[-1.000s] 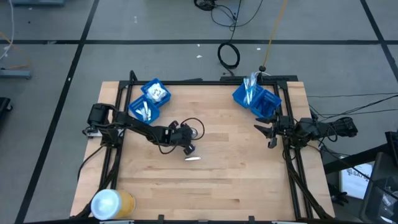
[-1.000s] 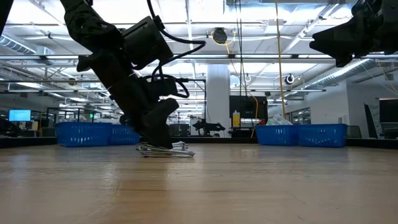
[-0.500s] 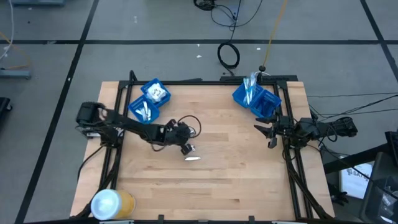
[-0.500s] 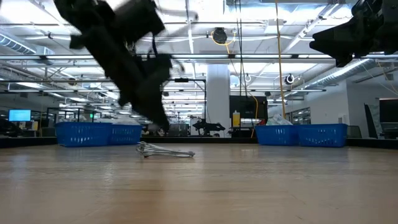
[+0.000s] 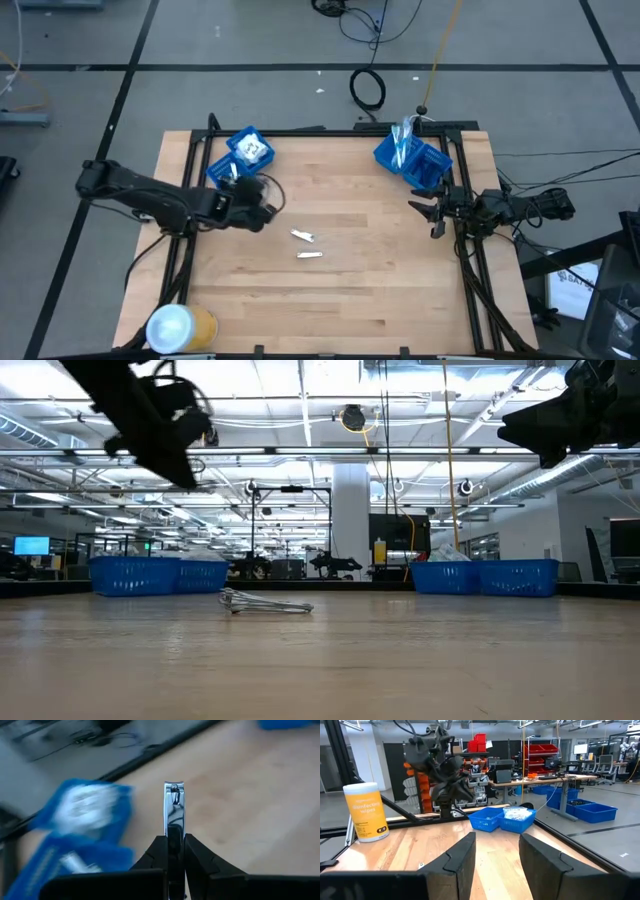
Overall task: Pick & Place Travel size toiletries
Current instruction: Put the silver nail cutter into the left blue basket
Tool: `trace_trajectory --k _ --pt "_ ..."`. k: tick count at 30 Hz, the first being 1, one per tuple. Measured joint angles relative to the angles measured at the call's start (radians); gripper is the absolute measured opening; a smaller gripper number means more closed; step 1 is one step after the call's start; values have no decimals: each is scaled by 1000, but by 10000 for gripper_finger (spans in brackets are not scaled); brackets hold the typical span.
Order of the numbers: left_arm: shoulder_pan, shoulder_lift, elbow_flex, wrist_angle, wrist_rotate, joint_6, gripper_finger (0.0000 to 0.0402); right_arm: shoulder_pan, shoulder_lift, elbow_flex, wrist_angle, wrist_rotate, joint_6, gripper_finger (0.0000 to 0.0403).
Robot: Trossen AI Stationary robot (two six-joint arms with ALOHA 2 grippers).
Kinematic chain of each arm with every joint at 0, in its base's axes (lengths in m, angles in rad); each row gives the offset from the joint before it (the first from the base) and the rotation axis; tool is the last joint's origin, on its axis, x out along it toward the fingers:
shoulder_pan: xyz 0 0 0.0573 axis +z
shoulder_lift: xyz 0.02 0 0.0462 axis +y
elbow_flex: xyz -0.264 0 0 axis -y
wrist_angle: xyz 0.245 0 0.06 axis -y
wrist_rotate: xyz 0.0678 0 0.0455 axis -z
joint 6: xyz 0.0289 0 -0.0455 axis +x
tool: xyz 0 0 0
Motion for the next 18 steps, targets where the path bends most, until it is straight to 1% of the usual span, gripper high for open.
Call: trace_trajectory --k 4,7,13,16,18 --pt "0 -50 -19 -239 -84 -273 24 0 0 0 -1 0 0 139" --pt "0 -83 -68 -313 -98 -423 25 0 0 0 -2 0 0 139" --pt "2 -137 -227 -280 -95 -631 20 0 0 0 -3 0 0 139" --pt "19 -155 -306 -238 -53 -704 29 0 0 0 -3 0 0 139" --pt "33 -155 -357 -185 -27 -714 29 0 0 0 -2 0 0 139"
